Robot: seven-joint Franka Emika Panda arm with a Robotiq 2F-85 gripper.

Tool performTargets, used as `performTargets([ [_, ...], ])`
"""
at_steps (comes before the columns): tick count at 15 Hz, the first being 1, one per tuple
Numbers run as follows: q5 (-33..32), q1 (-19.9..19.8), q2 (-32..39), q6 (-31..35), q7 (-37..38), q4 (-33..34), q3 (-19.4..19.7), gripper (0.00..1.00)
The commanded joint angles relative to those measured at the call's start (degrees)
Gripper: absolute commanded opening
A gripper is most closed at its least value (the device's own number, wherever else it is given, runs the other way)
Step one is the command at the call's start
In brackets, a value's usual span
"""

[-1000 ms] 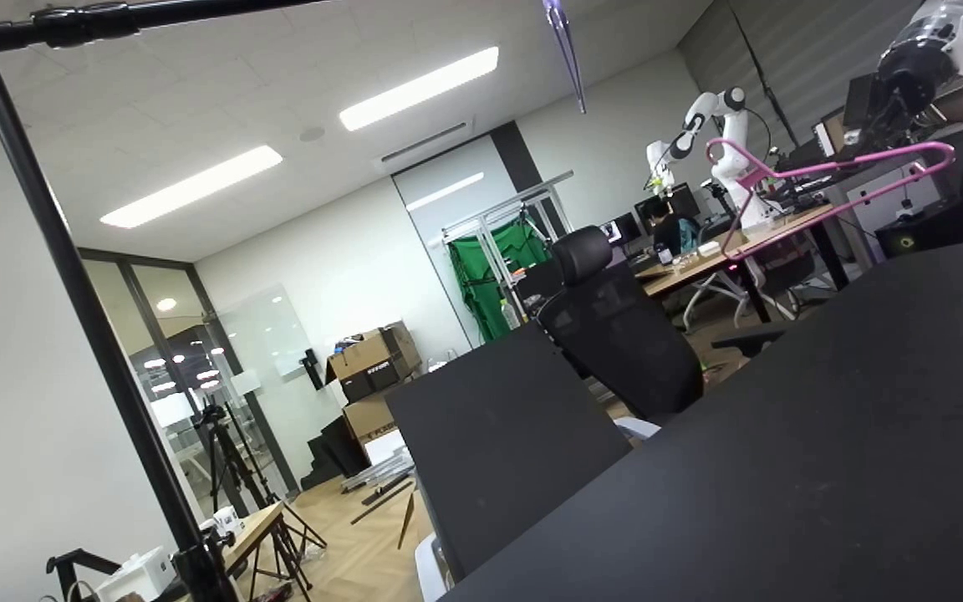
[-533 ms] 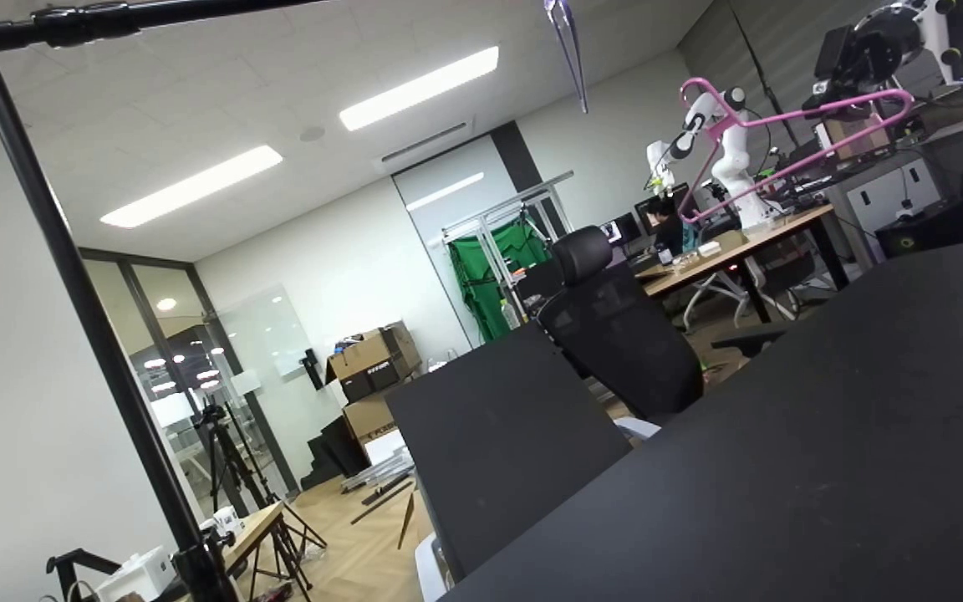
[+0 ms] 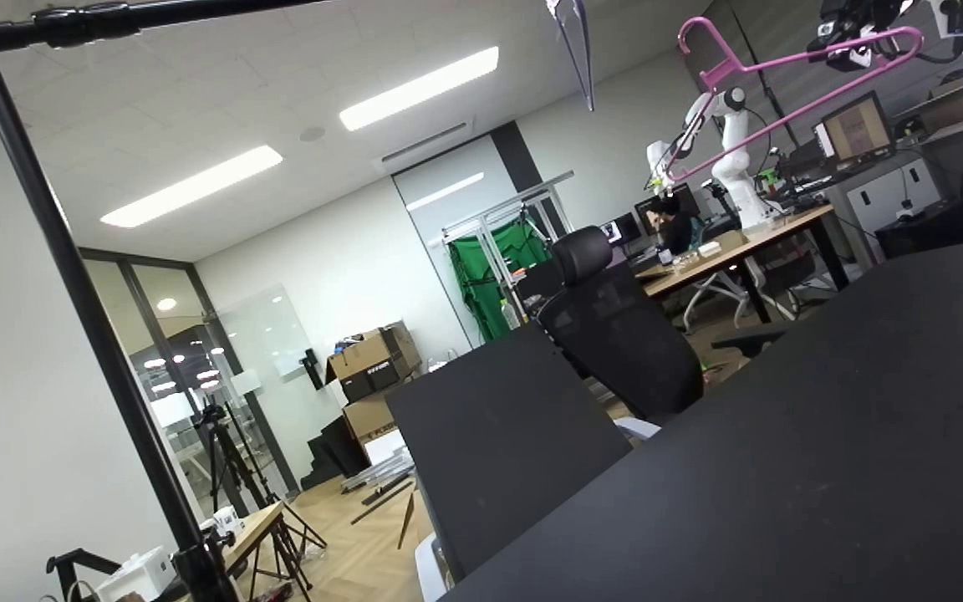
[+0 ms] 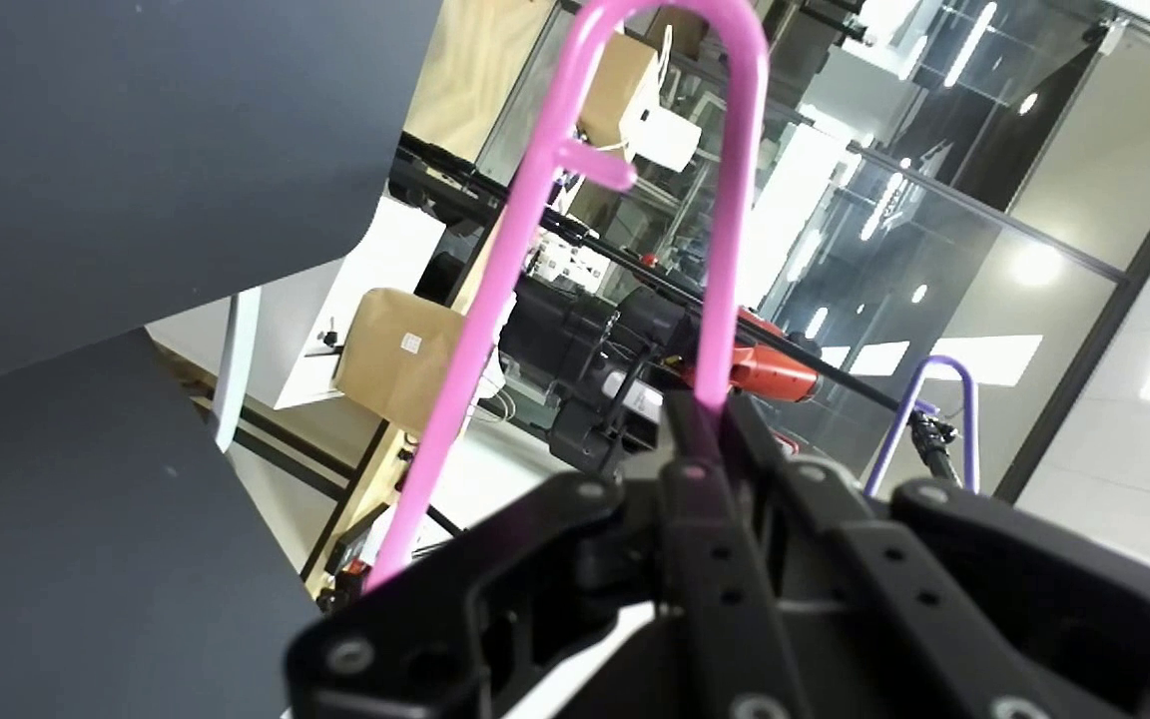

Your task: Hang the coat hangers on the rod

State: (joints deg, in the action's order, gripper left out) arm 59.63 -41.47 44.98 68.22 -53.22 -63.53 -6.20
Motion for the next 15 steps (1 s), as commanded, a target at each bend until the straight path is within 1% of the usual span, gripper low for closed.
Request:
performTargets([
  [1, -0.81, -0.94, -2.29, -1.96, -0.58, 0.22, 0.23, 0.02],
  [7, -0.3, -2.14, -4.68, -3.5, -0.54, 0.69, -0.02, 0.02],
  [8, -0.14, -2.06, -5.36, -3.34, -0.35, 0.54, -0.03, 0.02],
  [9, -0.4, -1.72, -6.56, -1.45, -0.55, -0.16, 0.46, 0.02],
  [10, -1.69, -1.28, -6.96, -1.25, -0.58, 0.17, 0.85, 0.02],
  [11, -0.21, -1.86, -5.03, -1.9, -1.08, 0.03, 0.05, 0.08],
  [15, -0.98, -1.74, -6.28, -1.52, -1.08, 0.03, 0.16, 0.08],
])
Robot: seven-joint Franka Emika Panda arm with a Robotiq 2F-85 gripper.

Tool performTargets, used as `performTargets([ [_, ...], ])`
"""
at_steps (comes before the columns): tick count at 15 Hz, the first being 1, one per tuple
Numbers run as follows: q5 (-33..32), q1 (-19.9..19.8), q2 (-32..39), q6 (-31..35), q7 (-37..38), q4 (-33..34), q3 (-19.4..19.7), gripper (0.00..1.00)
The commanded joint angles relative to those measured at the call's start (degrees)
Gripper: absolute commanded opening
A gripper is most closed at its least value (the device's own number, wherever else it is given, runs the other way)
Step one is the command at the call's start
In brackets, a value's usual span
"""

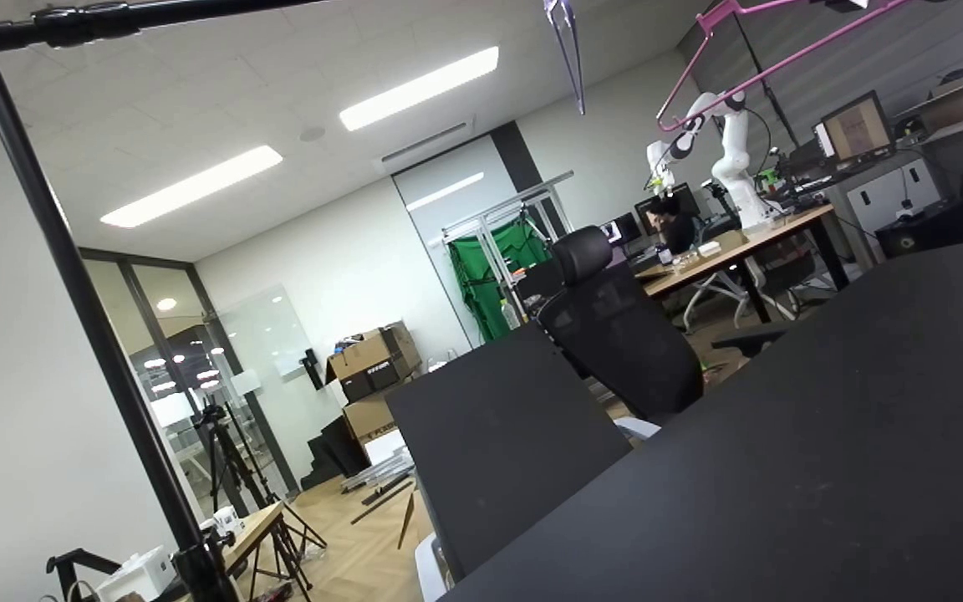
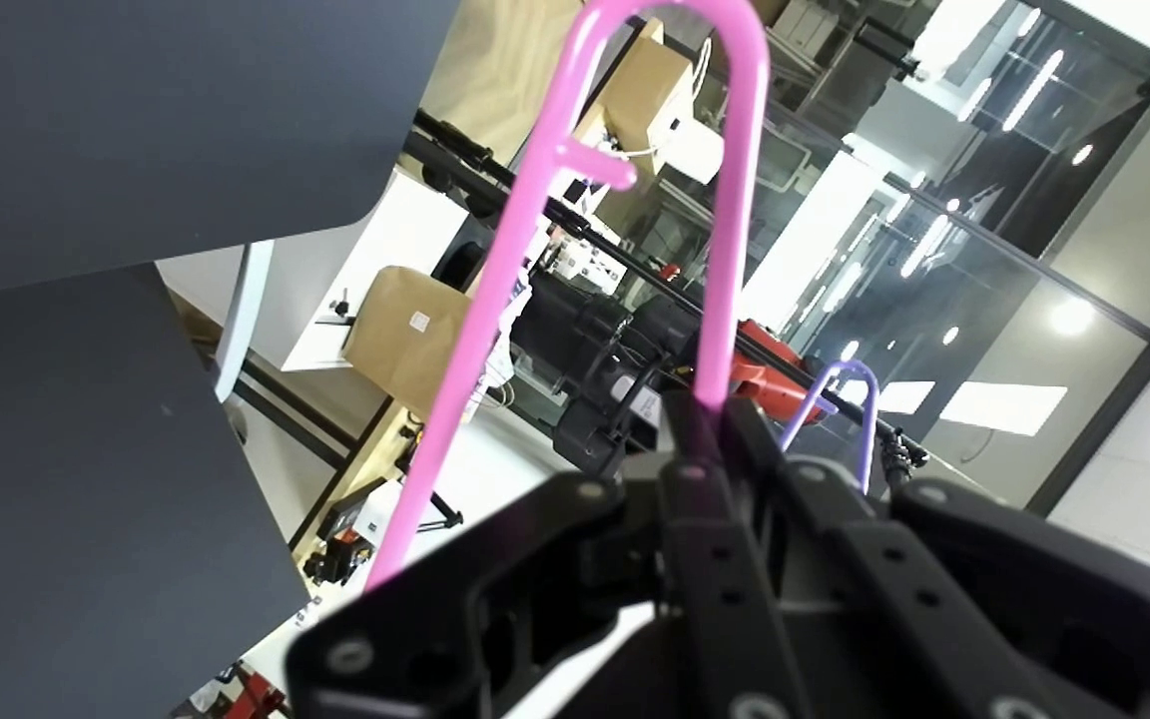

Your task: Hang the coat hangers on the rod

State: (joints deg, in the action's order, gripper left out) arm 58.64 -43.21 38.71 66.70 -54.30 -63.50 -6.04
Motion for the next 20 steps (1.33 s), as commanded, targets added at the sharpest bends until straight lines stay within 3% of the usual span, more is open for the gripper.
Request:
performTargets([
  [1, -0.05, 0.01, 0.01, 0.01, 0.0, -0.03, 0.02, 0.08],
  [8, -0.08, 0.02, 0.01, 0.02, 0.0, -0.06, 0.11, 0.08],
  [9, -0.08, 0.02, 0.01, 0.02, 0.0, -0.06, 0.11, 0.02],
  [15, 5.32, 0.67, 1.32, -0.02, 2.99, 4.73, -2.4, 0.02],
  [16, 8.2, 2.96, 1.67, -1.27, 3.16, 6.34, 0.85, 0.02],
  [20, 13.73, 5.03, 2.68, -1.31, 4.81, 10.26, 2.57, 0.02],
])
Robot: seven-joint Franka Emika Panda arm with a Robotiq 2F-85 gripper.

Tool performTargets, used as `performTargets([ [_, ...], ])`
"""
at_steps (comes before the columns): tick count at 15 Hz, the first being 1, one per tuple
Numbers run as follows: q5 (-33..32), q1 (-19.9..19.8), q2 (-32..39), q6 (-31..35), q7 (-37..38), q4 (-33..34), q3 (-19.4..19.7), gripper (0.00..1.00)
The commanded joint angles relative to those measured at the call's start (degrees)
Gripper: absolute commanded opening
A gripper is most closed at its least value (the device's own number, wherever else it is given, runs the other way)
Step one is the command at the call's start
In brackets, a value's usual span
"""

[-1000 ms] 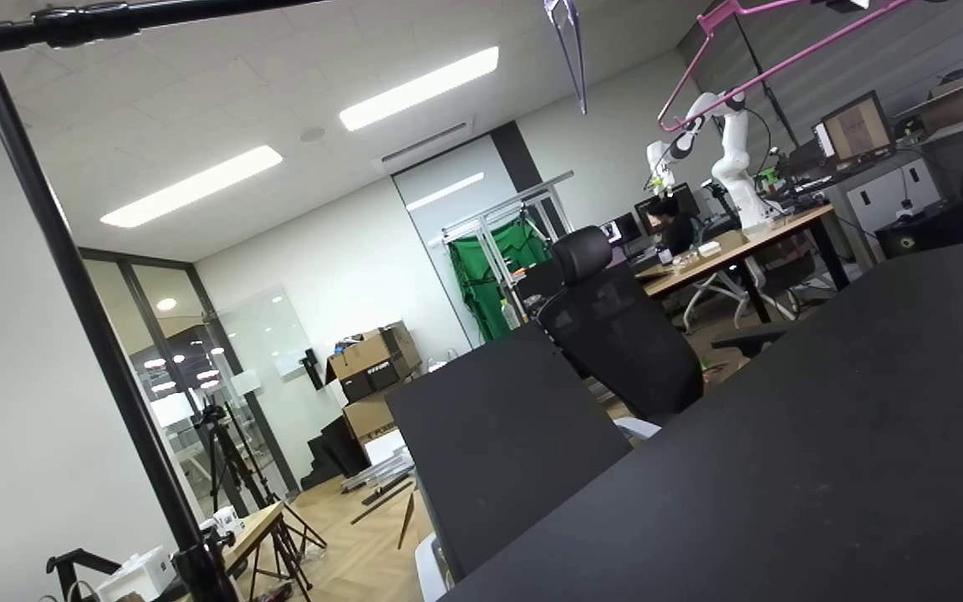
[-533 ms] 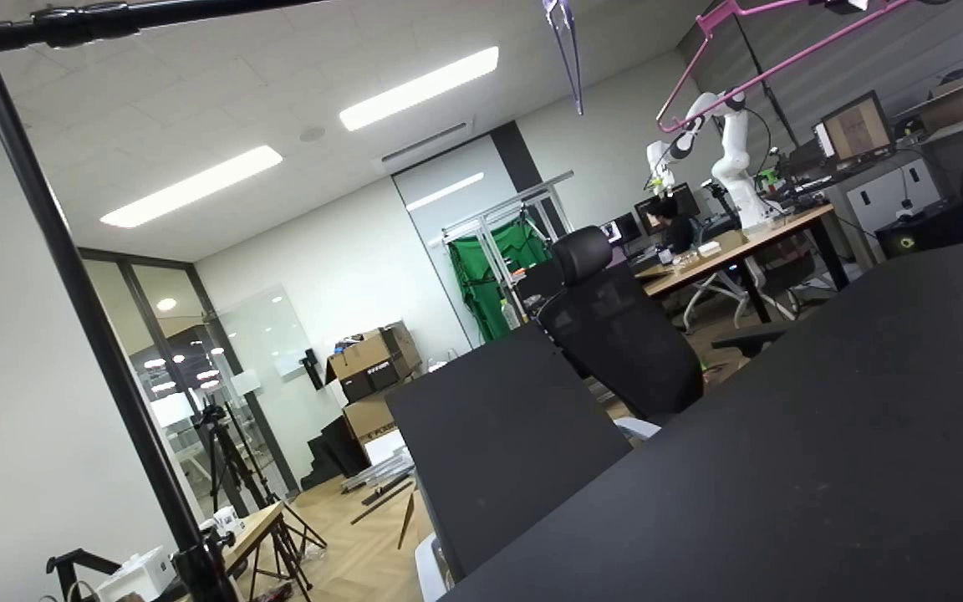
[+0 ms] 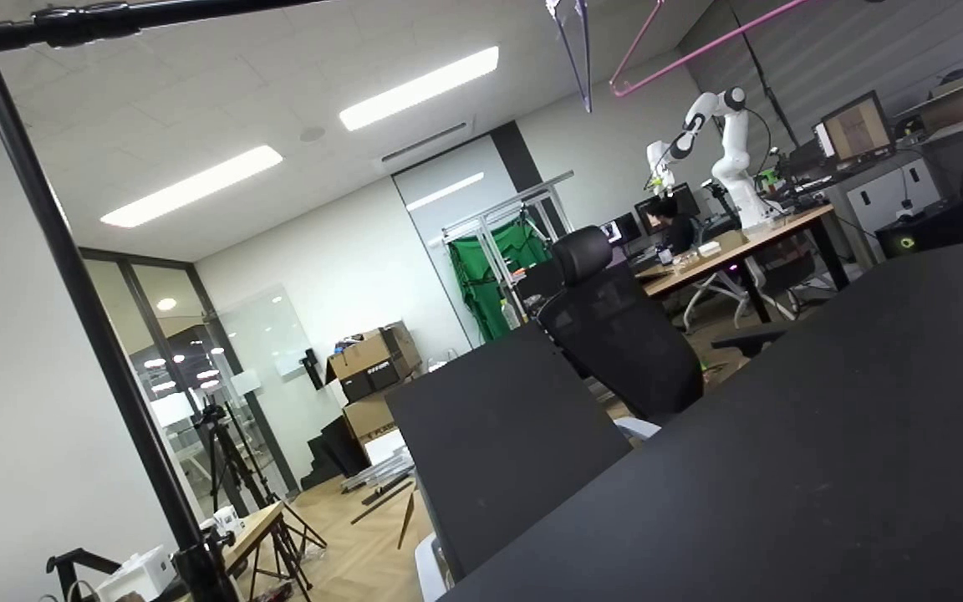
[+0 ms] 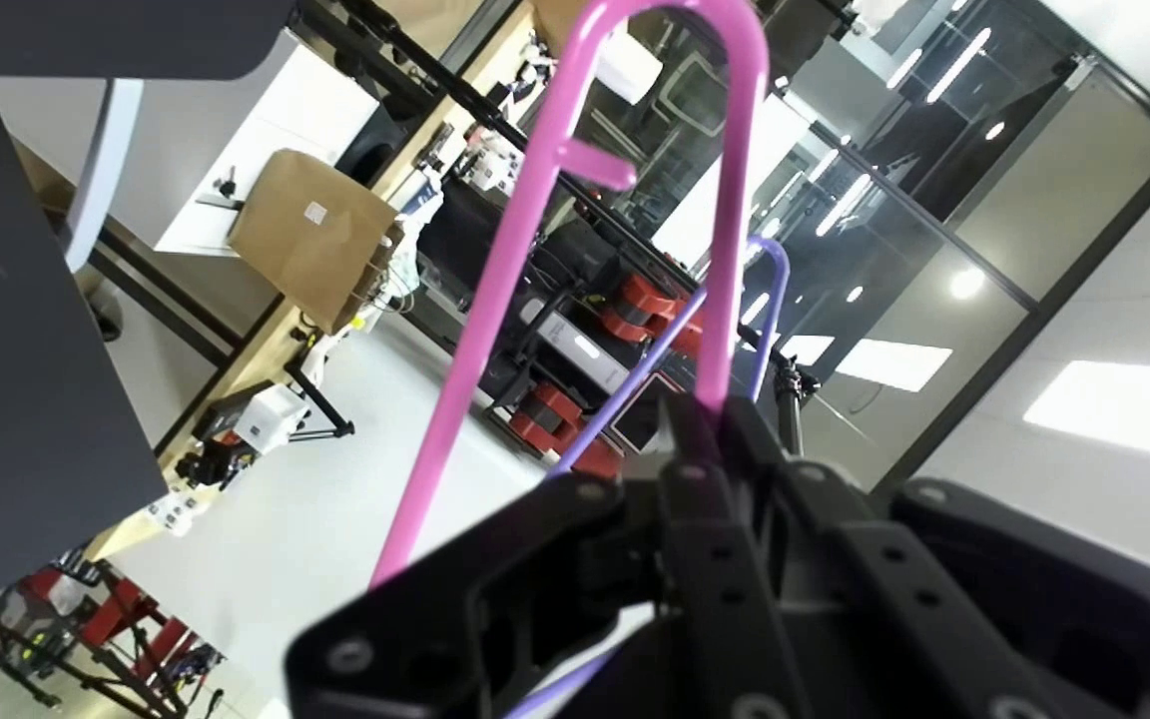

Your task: Hang the coat hangers on the rod

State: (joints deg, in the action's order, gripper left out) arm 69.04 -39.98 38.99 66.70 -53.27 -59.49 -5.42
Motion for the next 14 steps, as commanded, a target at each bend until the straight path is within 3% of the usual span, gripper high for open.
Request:
performTargets([
  [1, 4.53, 2.19, 2.73, -1.35, 4.36, 7.28, 2.33, 0.02],
  [14, 12.93, 3.36, 8.94, 0.33, 14.63, 18.9, 2.78, 0.02],
])
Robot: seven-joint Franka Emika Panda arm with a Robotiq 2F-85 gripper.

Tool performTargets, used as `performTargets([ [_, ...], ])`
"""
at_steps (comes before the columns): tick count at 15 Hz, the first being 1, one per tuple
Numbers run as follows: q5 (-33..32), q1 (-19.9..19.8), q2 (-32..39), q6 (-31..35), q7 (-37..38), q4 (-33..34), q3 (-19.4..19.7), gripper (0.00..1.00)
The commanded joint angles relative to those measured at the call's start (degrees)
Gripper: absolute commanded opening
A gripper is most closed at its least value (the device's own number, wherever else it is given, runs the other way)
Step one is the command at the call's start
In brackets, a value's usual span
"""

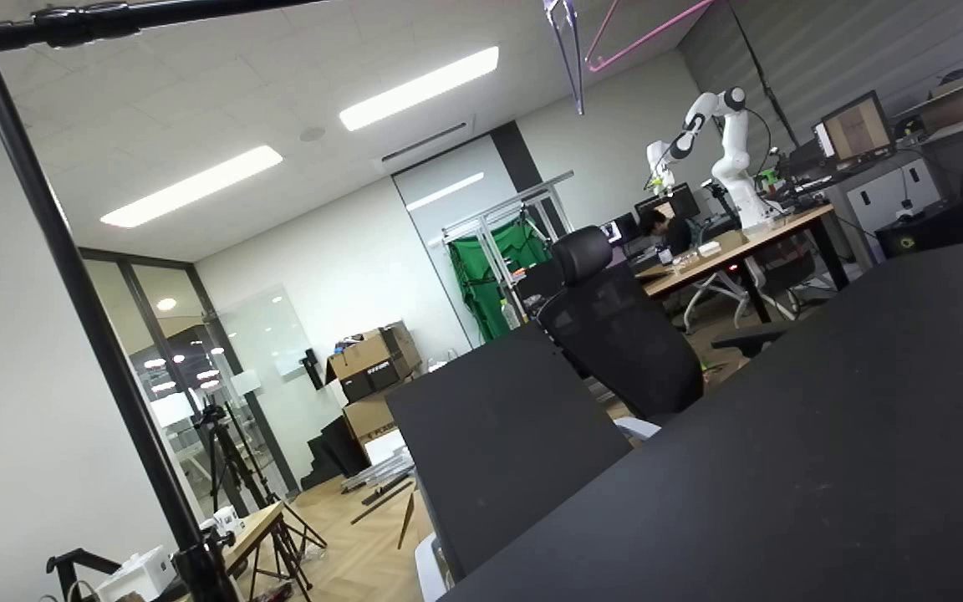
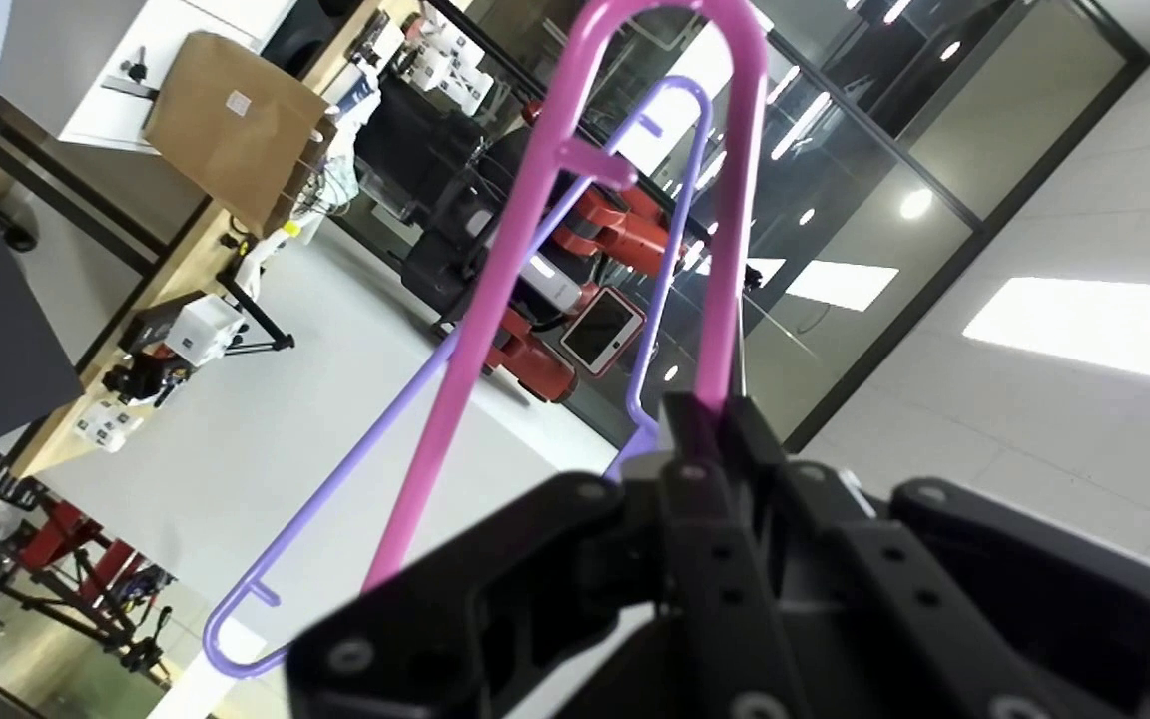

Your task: Hang the coat hangers on the rod

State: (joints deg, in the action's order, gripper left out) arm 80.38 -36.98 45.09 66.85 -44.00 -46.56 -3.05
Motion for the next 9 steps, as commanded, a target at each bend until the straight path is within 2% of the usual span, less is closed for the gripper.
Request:
performTargets([
  [1, 1.85, 0.32, 3.28, 0.41, 6.25, 6.63, 0.4, 0.02],
  [9, 0.72, -0.39, 6.79, 3.95, 12.97, 11.35, 0.67, 0.02],
])
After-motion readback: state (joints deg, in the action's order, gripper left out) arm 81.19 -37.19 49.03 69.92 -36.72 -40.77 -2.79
